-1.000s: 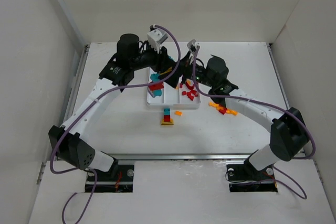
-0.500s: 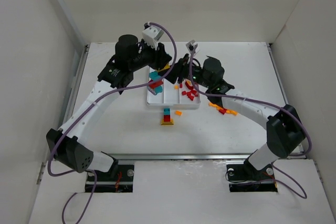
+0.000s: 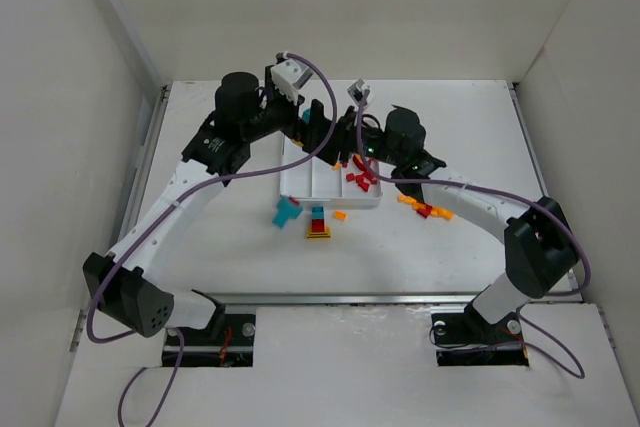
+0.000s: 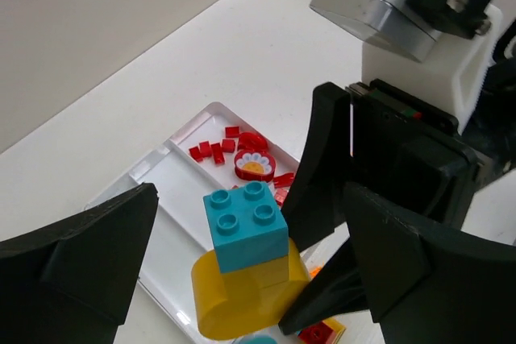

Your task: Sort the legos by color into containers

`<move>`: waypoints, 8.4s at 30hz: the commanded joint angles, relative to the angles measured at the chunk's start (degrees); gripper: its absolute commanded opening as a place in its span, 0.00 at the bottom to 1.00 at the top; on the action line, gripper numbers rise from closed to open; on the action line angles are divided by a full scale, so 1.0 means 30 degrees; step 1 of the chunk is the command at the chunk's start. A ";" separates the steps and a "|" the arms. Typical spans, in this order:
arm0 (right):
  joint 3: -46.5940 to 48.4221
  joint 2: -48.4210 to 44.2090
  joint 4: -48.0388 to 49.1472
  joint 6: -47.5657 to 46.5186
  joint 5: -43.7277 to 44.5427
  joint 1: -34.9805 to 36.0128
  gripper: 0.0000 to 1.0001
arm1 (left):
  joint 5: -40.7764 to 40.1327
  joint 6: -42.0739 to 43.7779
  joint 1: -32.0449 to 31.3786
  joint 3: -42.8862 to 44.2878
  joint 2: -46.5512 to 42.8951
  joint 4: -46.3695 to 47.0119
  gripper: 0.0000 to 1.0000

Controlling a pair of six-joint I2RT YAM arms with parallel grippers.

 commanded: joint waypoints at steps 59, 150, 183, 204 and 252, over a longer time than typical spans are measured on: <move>0.0645 -0.4443 -1.1575 -1.6159 -0.7249 -0.0496 0.00 | 0.8514 1.1710 -0.0412 -0.5012 -0.3412 -0.2329 0.61; 1.3829 1.1758 -1.0784 -0.7780 0.1835 0.0032 0.51 | -0.0715 0.7169 -0.0031 -1.0698 -0.5670 -0.1364 0.00; 0.3282 -0.1133 -1.5182 -1.9090 -0.6224 -0.0381 0.74 | 0.4559 1.0802 -0.0878 -0.7092 -0.5053 -0.2917 0.00; 0.3899 0.0305 -1.3978 -1.6452 -0.6868 0.0559 0.06 | 0.4207 0.8517 -0.1583 -0.6536 -0.5227 -0.1831 0.45; 0.2960 -0.2041 -1.4358 -1.7214 -0.7249 0.0735 0.12 | 0.4617 0.9777 -0.1583 -0.7151 -0.5610 -0.1774 0.00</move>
